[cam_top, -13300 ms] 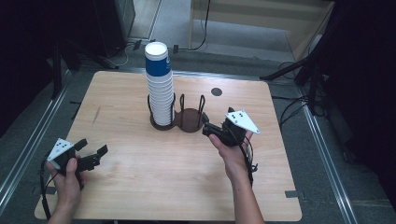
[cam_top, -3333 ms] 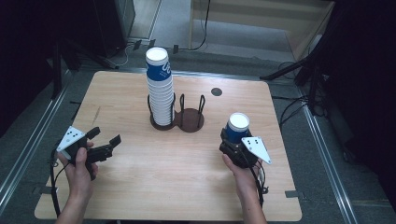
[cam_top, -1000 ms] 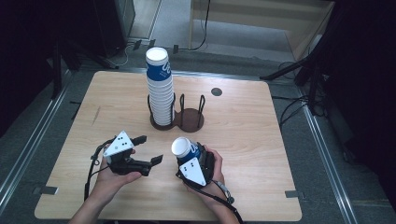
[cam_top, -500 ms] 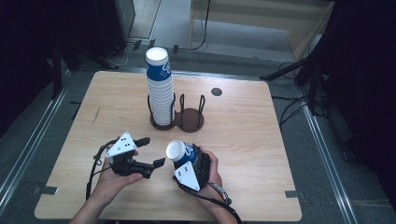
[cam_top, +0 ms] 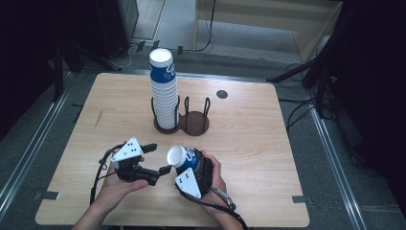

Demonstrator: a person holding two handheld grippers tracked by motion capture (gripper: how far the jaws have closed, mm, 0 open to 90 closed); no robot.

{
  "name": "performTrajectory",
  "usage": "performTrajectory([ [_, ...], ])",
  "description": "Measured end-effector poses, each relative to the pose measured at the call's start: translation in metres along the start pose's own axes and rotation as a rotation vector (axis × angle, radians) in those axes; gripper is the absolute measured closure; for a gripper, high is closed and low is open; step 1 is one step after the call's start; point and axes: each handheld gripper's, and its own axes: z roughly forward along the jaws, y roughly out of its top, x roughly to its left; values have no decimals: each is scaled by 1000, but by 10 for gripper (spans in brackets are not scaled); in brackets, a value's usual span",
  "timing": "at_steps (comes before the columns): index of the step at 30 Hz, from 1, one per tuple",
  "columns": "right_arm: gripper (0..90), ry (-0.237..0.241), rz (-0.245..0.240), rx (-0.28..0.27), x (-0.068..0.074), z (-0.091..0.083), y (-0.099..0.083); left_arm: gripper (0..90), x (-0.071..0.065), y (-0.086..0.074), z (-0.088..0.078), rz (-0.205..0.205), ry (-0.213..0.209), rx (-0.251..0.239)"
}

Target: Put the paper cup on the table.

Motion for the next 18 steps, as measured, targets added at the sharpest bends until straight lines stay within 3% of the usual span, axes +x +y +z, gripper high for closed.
performTrajectory([
  [5, 204, 0, -30, -12, 1, -1, 2, 137, -2, 0, 1, 12, -13, 9],
  [13, 204, 5, -68, -27, 5, -3, 3, 140, -6, 0, 4, 32, -40, 36],
  [18, 204, 15, -116, -44, 11, -5, 5, 143, -8, 0, 6, 46, -56, 57],
])
